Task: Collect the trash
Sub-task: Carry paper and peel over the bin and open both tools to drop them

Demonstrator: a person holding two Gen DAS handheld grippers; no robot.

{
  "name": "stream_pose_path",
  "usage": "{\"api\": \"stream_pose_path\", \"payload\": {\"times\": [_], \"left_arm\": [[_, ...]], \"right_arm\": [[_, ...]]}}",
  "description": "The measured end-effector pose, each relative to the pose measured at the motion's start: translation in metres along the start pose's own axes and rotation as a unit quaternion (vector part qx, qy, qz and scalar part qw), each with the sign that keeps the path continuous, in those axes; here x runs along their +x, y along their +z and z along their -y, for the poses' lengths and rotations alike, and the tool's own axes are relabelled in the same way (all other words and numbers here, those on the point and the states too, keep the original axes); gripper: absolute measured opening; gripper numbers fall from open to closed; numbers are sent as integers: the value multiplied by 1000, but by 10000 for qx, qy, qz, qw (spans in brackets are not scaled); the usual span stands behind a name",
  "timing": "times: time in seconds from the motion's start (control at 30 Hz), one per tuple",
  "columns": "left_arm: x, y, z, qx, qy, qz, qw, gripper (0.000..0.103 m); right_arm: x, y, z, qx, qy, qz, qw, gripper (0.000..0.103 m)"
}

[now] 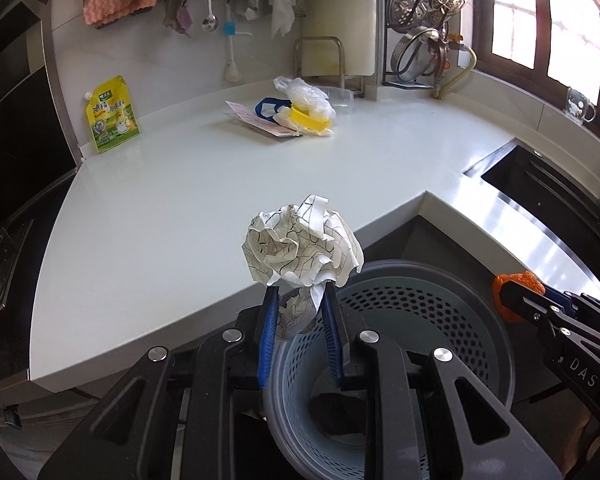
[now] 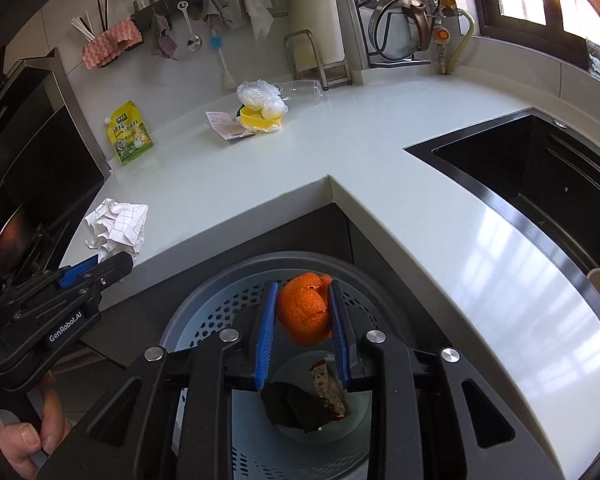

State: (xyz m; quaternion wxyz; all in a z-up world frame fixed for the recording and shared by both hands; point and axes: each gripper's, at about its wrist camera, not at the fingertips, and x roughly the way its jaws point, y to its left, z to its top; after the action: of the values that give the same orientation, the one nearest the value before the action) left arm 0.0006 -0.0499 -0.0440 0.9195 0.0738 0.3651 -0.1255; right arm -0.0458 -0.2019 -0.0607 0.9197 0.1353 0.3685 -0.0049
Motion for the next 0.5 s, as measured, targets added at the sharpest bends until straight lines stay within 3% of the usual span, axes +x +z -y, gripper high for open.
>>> {"api": "stream_pose_path", "payload": {"times": [0.5], "left_arm": [[-10, -38, 9, 5, -14, -157, 9999, 22]], "right_arm": [[-3, -35, -9, -101, 146, -215, 9996, 25]]}}
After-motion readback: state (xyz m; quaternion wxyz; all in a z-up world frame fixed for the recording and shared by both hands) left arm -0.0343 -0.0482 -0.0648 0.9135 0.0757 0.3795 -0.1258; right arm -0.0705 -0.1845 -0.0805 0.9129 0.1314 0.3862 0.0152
